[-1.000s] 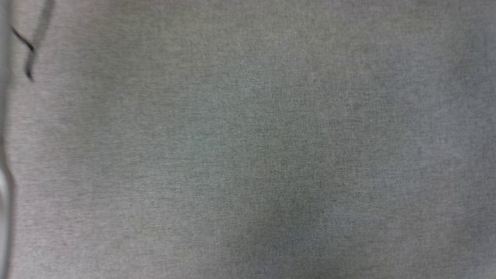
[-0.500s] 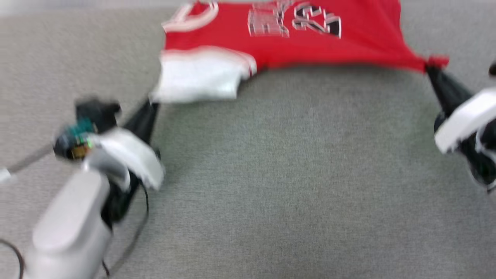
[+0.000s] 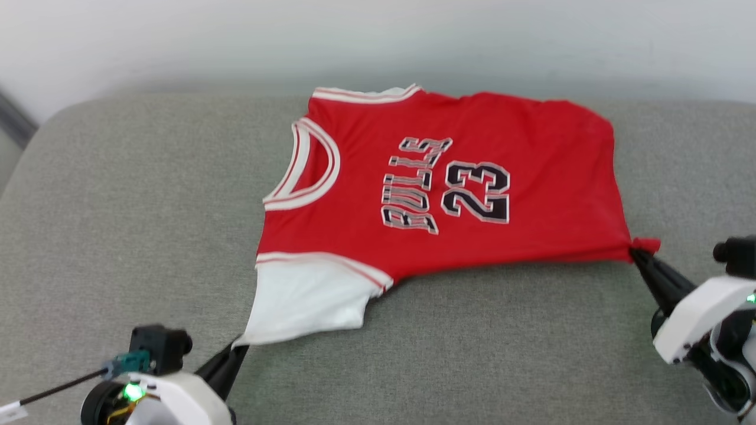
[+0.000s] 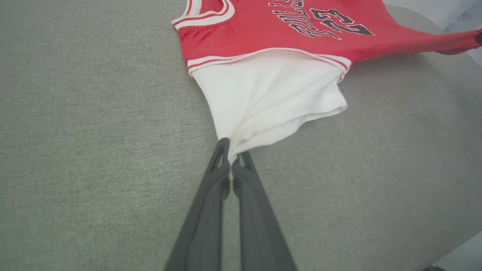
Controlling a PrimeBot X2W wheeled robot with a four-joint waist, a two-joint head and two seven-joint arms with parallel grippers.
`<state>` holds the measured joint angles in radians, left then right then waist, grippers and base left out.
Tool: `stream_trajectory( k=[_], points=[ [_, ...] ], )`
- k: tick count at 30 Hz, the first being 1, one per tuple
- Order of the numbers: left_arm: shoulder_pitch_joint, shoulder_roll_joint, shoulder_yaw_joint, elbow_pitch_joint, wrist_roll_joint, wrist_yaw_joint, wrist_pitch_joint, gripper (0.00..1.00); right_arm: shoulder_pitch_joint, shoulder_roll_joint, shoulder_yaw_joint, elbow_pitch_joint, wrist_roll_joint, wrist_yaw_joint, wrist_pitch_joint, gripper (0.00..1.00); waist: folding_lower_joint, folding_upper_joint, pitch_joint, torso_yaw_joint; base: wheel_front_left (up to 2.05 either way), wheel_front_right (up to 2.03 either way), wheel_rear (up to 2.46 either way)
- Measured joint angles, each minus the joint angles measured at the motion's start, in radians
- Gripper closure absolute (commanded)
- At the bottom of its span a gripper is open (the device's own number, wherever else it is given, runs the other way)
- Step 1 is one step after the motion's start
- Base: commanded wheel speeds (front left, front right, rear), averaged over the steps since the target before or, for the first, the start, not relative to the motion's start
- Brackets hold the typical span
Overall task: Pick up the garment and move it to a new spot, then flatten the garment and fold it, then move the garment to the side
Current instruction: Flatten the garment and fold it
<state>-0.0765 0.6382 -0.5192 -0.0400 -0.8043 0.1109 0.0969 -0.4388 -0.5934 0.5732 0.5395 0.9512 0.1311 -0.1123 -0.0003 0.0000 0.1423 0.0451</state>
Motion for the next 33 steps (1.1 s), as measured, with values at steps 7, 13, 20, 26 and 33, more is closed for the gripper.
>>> stream_trajectory(
  k=[7, 13, 20, 26, 33],
  points=[
    [0.166, 0.076, -0.007, -0.107, -0.071, 0.028, 0.074, 1.00, 0.158, -0.034, -0.019, -0.070, -0.007, 0.000, 0.028, 1.00, 0.0000, 0.0000, -0.068, 0.008, 0.00, 0.00, 0.00],
    [0.284, 0.139, -0.023, -0.184, -0.135, 0.039, 0.146, 1.00, 0.321, -0.068, -0.067, -0.161, -0.015, 0.000, 0.096, 1.00, 0.0001, 0.0001, -0.094, 0.004, 0.00, 0.00, 0.00],
    [0.325, 0.176, -0.024, -0.234, -0.168, 0.040, 0.189, 1.00, 0.457, -0.068, -0.160, -0.258, -0.021, 0.000, 0.171, 1.00, 0.0002, 0.0001, -0.095, 0.000, 0.00, 0.00, 0.00],
    [0.285, 0.154, 0.010, -0.271, -0.160, 0.043, 0.141, 1.00, 0.500, -0.055, -0.236, -0.352, -0.033, 0.000, 0.229, 1.00, 0.0003, 0.0001, -0.074, -0.004, 0.00, 0.00, 0.00],
    [0.054, 0.127, 0.057, -0.299, -0.107, 0.022, 0.130, 1.00, 0.414, -0.039, -0.341, -0.460, -0.068, 0.000, 0.351, 1.00, 0.0004, 0.0000, 0.017, -0.005, 0.00, 0.00, 0.00]
  ],
)
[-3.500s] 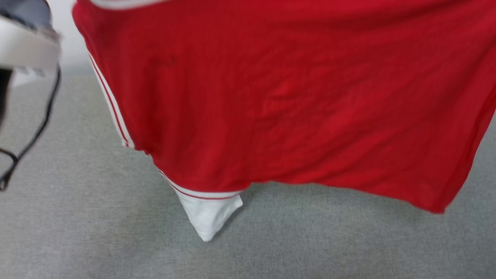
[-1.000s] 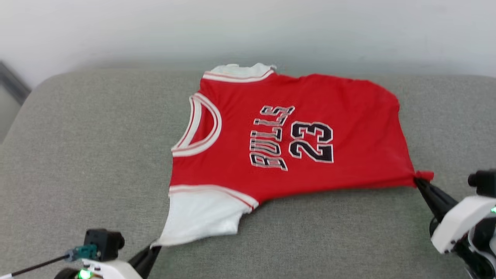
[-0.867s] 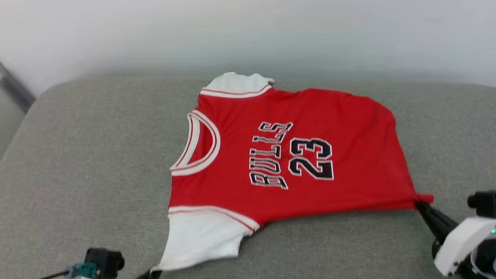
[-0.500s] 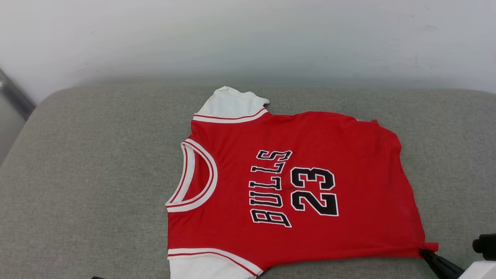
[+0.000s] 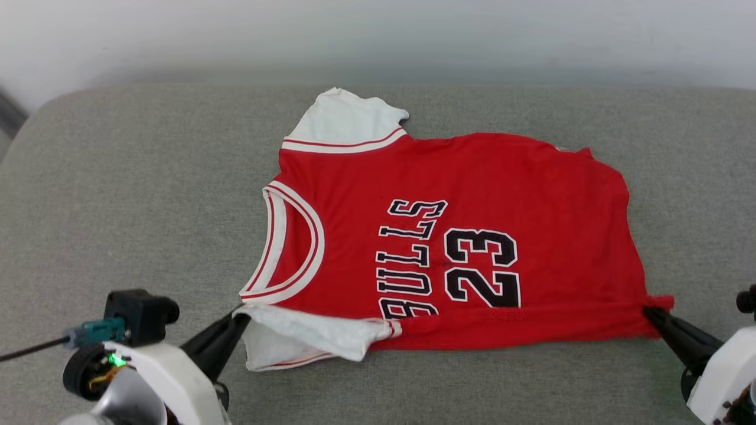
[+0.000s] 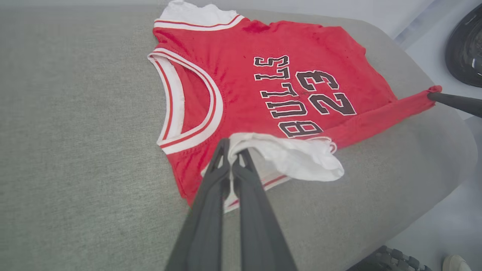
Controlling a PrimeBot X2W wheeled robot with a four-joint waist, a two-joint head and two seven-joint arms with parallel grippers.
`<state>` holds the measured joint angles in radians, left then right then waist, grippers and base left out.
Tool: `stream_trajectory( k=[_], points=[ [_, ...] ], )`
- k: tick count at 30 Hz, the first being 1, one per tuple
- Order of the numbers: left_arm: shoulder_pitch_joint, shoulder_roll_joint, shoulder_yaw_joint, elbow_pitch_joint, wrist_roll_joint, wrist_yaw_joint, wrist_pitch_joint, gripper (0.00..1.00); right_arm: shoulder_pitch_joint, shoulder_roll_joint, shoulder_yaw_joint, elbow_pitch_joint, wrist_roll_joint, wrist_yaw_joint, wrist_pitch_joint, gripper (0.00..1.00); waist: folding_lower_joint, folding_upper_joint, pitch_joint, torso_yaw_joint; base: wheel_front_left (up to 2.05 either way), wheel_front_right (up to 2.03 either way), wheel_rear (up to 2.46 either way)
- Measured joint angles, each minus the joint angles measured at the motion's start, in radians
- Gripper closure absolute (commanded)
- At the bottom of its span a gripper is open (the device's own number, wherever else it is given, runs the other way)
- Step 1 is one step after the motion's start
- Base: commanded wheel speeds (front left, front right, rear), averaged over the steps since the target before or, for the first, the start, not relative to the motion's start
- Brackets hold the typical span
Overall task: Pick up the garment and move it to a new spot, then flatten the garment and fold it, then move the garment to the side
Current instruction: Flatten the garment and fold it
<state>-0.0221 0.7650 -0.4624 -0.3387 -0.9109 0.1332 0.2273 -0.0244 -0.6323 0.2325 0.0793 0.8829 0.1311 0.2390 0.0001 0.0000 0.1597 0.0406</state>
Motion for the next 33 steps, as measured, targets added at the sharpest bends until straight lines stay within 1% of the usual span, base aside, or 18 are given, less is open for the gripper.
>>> stream_trajectory(
  k=[5, 8, 10, 16, 20, 24, 25, 26, 27, 30, 33],
  points=[
    [-0.144, -0.021, -0.011, 0.075, 0.041, -0.019, 0.033, 1.00, -0.093, 0.018, -0.005, -0.004, -0.059, 0.000, 0.087, 1.00, 0.0001, 0.0000, 0.062, -0.003, 0.00, 0.00, 0.00],
    [-0.215, -0.049, -0.015, 0.132, 0.049, -0.028, 0.042, 1.00, -0.150, 0.044, -0.012, 0.023, -0.077, 0.000, 0.128, 1.00, 0.0001, 0.0000, 0.095, -0.008, 0.00, 0.00, 0.00],
    [-0.262, -0.054, -0.025, 0.167, 0.066, -0.040, 0.053, 1.00, -0.183, 0.056, -0.011, 0.042, -0.098, 0.000, 0.153, 1.00, 0.0001, 0.0000, 0.117, -0.012, 0.00, 0.00, 0.00],
    [-0.380, -0.103, -0.039, 0.277, 0.092, -0.061, 0.050, 1.00, -0.267, 0.086, -0.005, 0.086, -0.143, 0.000, 0.169, 1.00, 0.0001, 0.0000, 0.176, -0.020, 0.00, 0.00, 0.00],
    [-0.417, -0.119, -0.064, 0.352, 0.122, -0.073, 0.050, 1.00, -0.296, 0.098, 0.006, 0.113, -0.165, 0.000, 0.182, 1.00, 0.0001, 0.0000, 0.193, -0.023, 0.00, 0.00, 0.00],
    [-0.440, -0.153, -0.084, 0.427, 0.142, -0.080, 0.026, 1.00, -0.311, 0.105, 0.017, 0.140, -0.174, 0.000, 0.185, 1.00, 0.0001, 0.0000, 0.193, -0.022, 0.00, 0.00, 0.00],
    [-0.442, -0.155, -0.089, 0.446, 0.153, -0.079, 0.024, 0.58, -0.315, 0.105, 0.019, 0.149, -0.182, 0.000, 0.186, 1.00, 0.0001, 0.0000, 0.191, -0.022, 0.00, 0.00, 0.00],
    [-0.446, -0.157, -0.096, 0.468, 0.160, -0.074, 0.026, 0.00, -0.319, 0.105, 0.021, 0.156, -0.191, 0.000, 0.184, 0.80, 0.0001, 0.0000, 0.189, -0.022, 0.00, 0.00, 0.00],
    [-0.449, -0.171, -0.120, 0.514, 0.183, -0.071, 0.025, 0.00, -0.324, 0.113, 0.025, 0.181, -0.207, 0.000, 0.184, 0.00, 0.0000, 0.0000, 0.174, -0.021, 0.00, 0.00, 0.00],
    [-0.448, -0.194, -0.118, 0.543, 0.176, -0.058, 0.006, 0.00, -0.323, 0.118, 0.028, 0.191, -0.216, 0.000, 0.193, 0.00, 0.0000, 0.0000, 0.152, -0.020, 0.00, 0.00, 0.00],
    [-0.433, -0.203, -0.118, 0.553, 0.176, -0.035, -0.003, 0.00, -0.318, 0.117, 0.023, 0.187, -0.238, 0.000, 0.202, 0.00, 0.0000, 0.0000, 0.127, -0.019, 0.00, 0.00, 0.00]
  ],
)
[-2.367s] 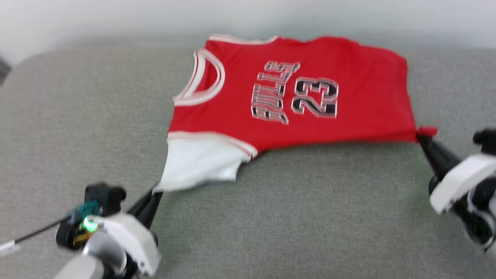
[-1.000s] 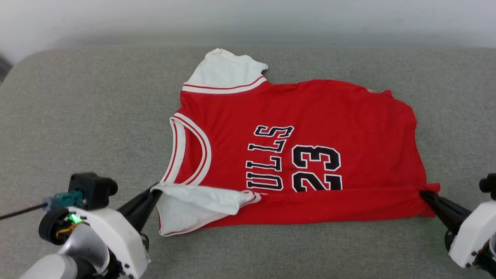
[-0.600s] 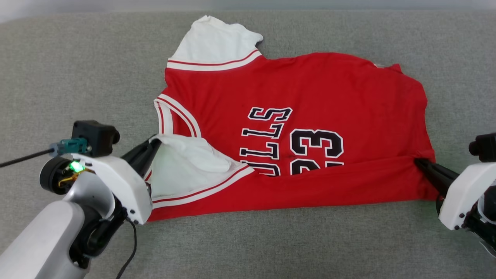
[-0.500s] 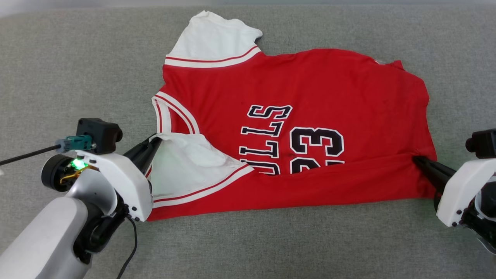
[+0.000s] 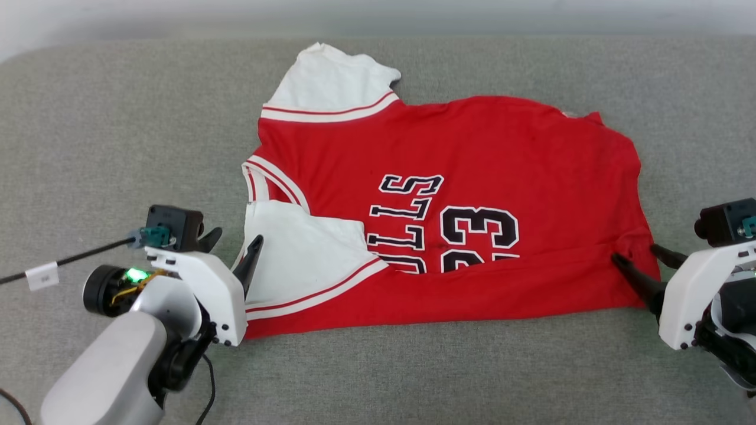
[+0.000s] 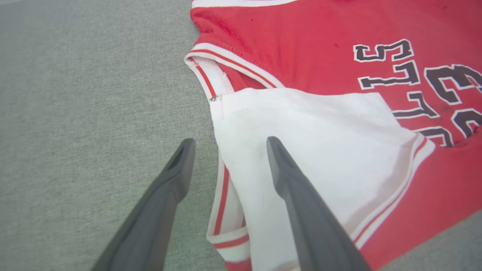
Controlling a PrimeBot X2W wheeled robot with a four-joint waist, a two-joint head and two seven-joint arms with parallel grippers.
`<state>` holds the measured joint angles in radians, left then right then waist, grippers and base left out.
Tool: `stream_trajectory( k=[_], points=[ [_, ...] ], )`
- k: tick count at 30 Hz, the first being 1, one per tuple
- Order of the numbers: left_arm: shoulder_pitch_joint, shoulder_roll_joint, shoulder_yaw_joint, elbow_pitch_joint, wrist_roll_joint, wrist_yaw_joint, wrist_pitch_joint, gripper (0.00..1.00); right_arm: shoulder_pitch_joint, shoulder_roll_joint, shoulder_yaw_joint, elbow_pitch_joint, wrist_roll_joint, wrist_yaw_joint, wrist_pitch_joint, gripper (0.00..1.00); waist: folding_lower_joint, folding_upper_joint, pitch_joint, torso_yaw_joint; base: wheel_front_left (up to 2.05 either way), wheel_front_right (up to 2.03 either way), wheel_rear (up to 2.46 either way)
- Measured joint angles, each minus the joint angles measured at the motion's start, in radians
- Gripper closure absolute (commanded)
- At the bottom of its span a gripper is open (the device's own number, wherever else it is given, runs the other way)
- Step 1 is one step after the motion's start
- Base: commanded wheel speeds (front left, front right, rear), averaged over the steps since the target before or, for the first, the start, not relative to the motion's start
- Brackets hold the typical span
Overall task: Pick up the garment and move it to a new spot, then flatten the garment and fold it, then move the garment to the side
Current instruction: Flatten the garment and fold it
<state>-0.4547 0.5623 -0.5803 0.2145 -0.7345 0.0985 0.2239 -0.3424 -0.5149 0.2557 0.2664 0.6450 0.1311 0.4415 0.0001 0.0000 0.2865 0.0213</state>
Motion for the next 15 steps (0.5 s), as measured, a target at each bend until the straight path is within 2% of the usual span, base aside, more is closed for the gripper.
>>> stream_trajectory(
  k=[6, 11, 15],
  points=[
    [0.084, -0.007, 0.005, -0.049, -0.014, 0.080, 0.012, 0.00, 0.061, 0.018, -0.046, -0.034, -0.054, 0.000, 0.051, 0.00, -0.0001, 0.0000, -0.051, 0.000, 0.00, 0.00, 0.00],
    [0.169, 0.009, -0.009, -0.133, -0.004, 0.177, 0.063, 0.00, 0.133, 0.080, -0.126, -0.092, -0.106, 0.000, 0.125, 0.00, -0.0002, 0.0000, -0.071, -0.009, 0.00, 0.00, 0.00],
    [0.223, 0.018, -0.039, -0.187, -0.003, 0.213, 0.119, 0.00, 0.174, 0.146, -0.186, -0.171, -0.141, 0.000, 0.172, 0.00, -0.0002, 0.0000, -0.066, -0.016, 0.00, 0.00, 0.00]
  ],
)
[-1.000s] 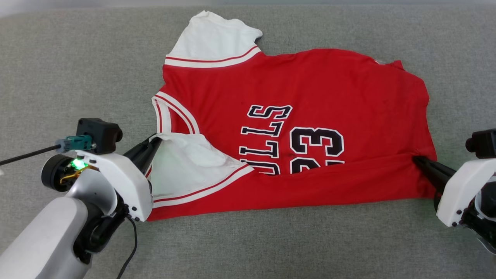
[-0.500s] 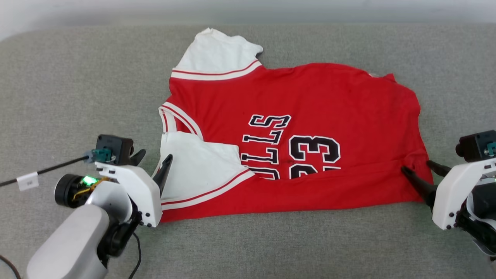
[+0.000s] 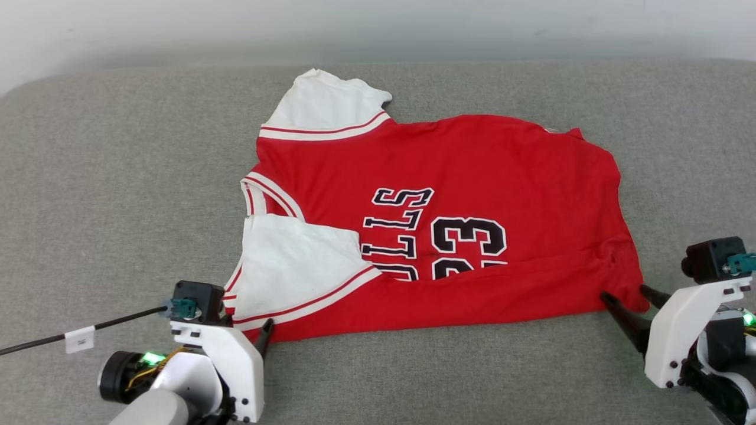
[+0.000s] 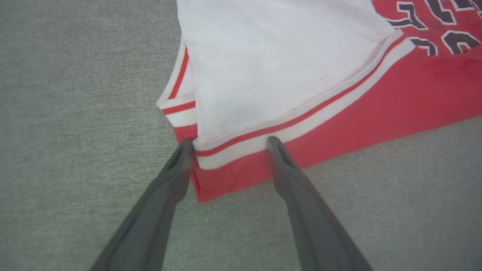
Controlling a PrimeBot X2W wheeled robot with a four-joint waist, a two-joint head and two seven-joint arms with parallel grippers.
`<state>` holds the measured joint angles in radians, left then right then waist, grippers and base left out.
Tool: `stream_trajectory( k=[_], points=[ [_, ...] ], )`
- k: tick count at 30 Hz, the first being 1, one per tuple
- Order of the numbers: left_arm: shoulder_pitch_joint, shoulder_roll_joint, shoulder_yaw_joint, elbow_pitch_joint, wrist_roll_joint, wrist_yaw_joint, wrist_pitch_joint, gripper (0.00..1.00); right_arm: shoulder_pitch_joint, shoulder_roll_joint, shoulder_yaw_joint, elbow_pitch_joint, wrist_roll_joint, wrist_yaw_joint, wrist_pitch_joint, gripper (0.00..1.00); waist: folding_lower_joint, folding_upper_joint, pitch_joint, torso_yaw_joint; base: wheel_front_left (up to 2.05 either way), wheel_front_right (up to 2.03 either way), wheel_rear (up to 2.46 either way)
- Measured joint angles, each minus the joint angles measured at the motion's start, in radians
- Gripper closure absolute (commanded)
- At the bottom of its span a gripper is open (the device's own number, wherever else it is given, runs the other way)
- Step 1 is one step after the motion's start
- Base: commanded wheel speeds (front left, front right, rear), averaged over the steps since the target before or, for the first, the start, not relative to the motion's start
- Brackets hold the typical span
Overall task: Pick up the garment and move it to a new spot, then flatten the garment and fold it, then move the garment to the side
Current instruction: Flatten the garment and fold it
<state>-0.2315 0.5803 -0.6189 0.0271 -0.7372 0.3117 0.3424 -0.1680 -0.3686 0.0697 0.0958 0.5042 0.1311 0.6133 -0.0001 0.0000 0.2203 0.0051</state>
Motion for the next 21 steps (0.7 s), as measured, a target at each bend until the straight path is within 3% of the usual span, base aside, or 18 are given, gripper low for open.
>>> stream_trajectory(
  k=[4, 10, 11, 12, 21],
  points=[
    [0.011, 0.022, 0.006, -0.007, 0.015, 0.049, 0.015, 0.00, 0.020, 0.031, -0.033, -0.076, -0.024, 0.000, 0.034, 0.00, 0.0000, 0.0000, 0.014, -0.010, 0.00, 0.00, 0.00],
    [0.020, 0.031, 0.007, -0.002, 0.014, 0.061, 0.028, 0.00, 0.044, 0.056, -0.053, -0.147, -0.044, 0.000, 0.059, 0.00, 0.0000, 0.0000, 0.040, -0.025, 0.00, 0.00, 0.00],
    [0.016, 0.032, 0.003, -0.001, 0.001, 0.047, 0.047, 0.15, 0.046, 0.058, -0.063, -0.165, -0.050, 0.000, 0.066, 0.00, 0.0000, 0.0001, 0.052, -0.031, 0.00, 0.00, 0.00],
    [0.014, 0.034, 0.003, 0.001, -0.002, 0.040, 0.049, 1.00, 0.046, 0.059, -0.067, -0.170, -0.053, 0.000, 0.069, 0.00, 0.0000, 0.0000, 0.056, -0.033, 0.00, 0.00, 0.00],
    [0.005, 0.012, -0.013, 0.003, -0.006, 0.008, 0.022, 1.00, 0.062, 0.051, -0.124, -0.168, -0.112, 0.000, 0.157, 0.00, 0.0000, 0.0000, 0.046, -0.012, 0.00, 0.00, 0.00]
  ],
)
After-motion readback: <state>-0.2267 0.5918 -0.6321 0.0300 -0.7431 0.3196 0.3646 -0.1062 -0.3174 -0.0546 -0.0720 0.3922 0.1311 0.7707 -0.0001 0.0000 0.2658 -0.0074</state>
